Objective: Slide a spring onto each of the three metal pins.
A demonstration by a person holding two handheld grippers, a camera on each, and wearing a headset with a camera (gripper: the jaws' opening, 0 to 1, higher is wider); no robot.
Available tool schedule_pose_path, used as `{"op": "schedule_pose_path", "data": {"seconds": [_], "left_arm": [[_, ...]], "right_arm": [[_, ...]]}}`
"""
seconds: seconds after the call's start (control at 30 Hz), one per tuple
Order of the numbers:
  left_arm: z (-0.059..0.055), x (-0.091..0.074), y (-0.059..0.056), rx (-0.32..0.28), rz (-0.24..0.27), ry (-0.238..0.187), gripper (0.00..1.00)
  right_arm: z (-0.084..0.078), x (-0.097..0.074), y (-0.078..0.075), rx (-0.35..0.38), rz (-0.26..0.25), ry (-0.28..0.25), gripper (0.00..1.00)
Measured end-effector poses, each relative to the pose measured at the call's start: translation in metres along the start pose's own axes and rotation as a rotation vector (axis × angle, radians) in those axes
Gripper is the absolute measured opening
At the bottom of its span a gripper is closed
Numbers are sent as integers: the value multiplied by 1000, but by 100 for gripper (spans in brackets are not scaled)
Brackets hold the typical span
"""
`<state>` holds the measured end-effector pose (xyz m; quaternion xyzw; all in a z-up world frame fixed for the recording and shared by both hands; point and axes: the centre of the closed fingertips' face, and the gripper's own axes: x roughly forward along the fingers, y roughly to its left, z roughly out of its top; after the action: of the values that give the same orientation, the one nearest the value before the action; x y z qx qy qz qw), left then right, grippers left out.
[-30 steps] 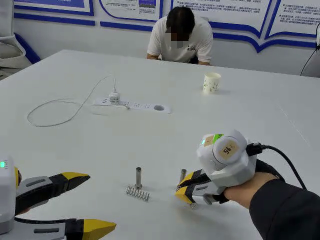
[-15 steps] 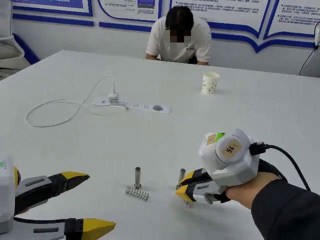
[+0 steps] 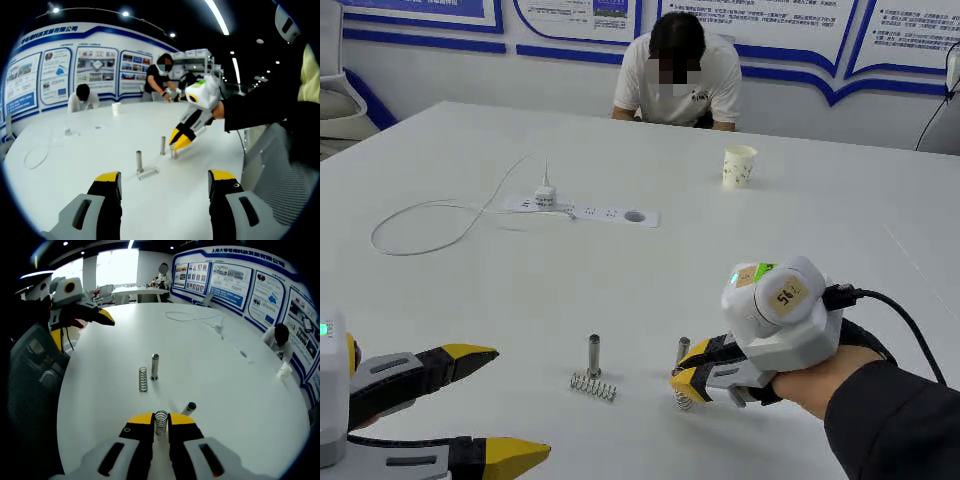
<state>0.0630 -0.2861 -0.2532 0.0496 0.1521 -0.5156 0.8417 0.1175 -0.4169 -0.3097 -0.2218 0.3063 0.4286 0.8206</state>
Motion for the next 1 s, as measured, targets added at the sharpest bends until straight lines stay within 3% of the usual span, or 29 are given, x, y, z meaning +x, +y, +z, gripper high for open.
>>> {"op": "schedule_pose_path", "data": {"seconds": [1.0], "left_arm": [[0,0,-1,1,-2,2,72]], "right_arm": [[25,-24,5,12,-15,-91,12]]}}
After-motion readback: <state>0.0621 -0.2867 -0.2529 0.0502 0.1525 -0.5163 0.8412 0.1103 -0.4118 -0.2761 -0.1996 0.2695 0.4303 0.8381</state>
